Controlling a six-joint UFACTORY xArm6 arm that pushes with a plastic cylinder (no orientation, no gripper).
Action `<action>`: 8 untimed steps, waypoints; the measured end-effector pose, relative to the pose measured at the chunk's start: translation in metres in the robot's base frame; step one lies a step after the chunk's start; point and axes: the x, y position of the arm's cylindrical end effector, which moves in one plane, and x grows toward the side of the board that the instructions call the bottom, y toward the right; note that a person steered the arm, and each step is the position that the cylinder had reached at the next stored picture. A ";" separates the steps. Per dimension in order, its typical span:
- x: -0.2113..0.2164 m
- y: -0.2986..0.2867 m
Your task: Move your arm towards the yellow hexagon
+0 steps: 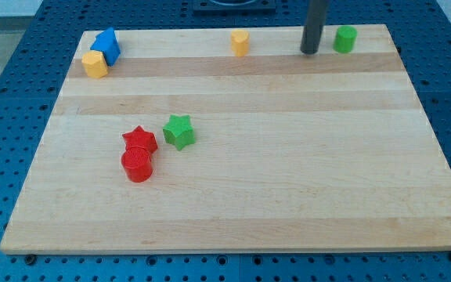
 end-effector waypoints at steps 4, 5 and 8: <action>0.009 -0.051; 0.029 -0.075; 0.092 -0.197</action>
